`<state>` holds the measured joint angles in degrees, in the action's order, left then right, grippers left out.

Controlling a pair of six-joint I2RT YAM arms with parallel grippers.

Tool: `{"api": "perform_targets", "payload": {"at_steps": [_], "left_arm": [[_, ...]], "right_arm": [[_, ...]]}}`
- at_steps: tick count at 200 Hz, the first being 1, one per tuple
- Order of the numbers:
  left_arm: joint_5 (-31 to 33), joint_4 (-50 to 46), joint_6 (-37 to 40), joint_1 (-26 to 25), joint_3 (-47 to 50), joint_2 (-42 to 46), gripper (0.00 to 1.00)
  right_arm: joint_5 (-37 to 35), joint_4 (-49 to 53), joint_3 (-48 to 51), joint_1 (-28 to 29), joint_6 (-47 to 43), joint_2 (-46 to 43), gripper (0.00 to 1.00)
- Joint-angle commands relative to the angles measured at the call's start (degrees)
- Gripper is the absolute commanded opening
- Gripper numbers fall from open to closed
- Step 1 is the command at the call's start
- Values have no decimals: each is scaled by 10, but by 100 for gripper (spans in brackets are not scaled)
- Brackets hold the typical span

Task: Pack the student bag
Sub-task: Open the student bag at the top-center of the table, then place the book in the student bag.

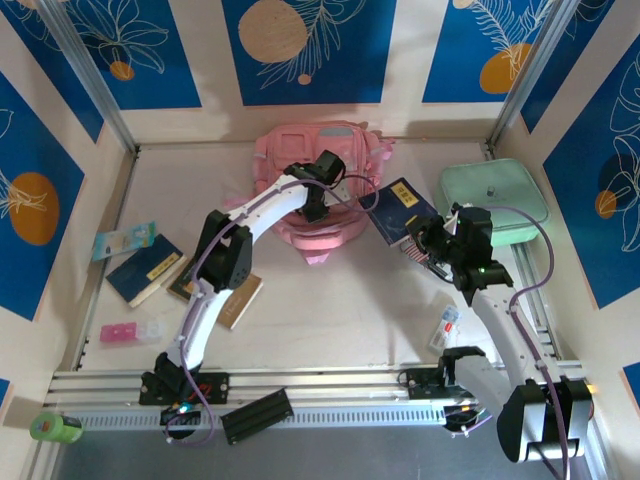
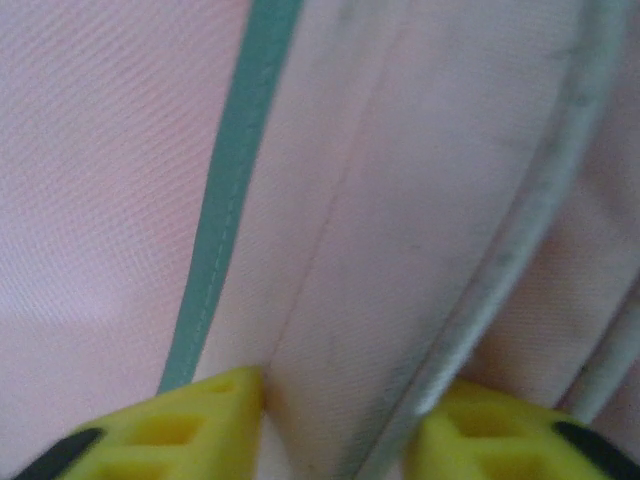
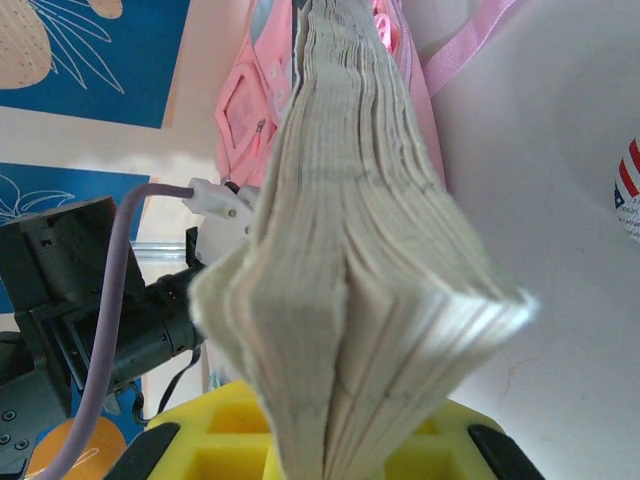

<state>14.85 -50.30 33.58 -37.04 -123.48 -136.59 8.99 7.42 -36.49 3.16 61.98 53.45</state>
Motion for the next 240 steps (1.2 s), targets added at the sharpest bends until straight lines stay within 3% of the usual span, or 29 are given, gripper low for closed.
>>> {"api": "perform_targets", "payload": {"at_steps": [1, 29, 59, 96, 168, 199, 240], "left_arm": [[-20, -27, -1, -2, -19, 5, 23], [-31, -20, -17, -11, -16, 45, 8], [-53, 2, -42, -12, -4, 94, 0], [-87, 42, -83, -12, 28, 157, 0], [-96, 111, -171, -12, 40, 215, 0], [-106, 130, -196, -12, 36, 229, 0], [-123, 141, -220, -14, 33, 242, 0]], "right_arm": [[7, -7, 4, -4, 1, -16, 5], [1, -2, 5, -7, -2, -20, 5], [-18, 18, 2, -13, -11, -33, 5], [-44, 52, 0, -24, -29, -57, 5], [-2, 31, 12, -17, -36, -52, 5], [1, 14, 19, 11, -21, -29, 5], [-16, -64, -15, 92, 3, 50, 5]]}}
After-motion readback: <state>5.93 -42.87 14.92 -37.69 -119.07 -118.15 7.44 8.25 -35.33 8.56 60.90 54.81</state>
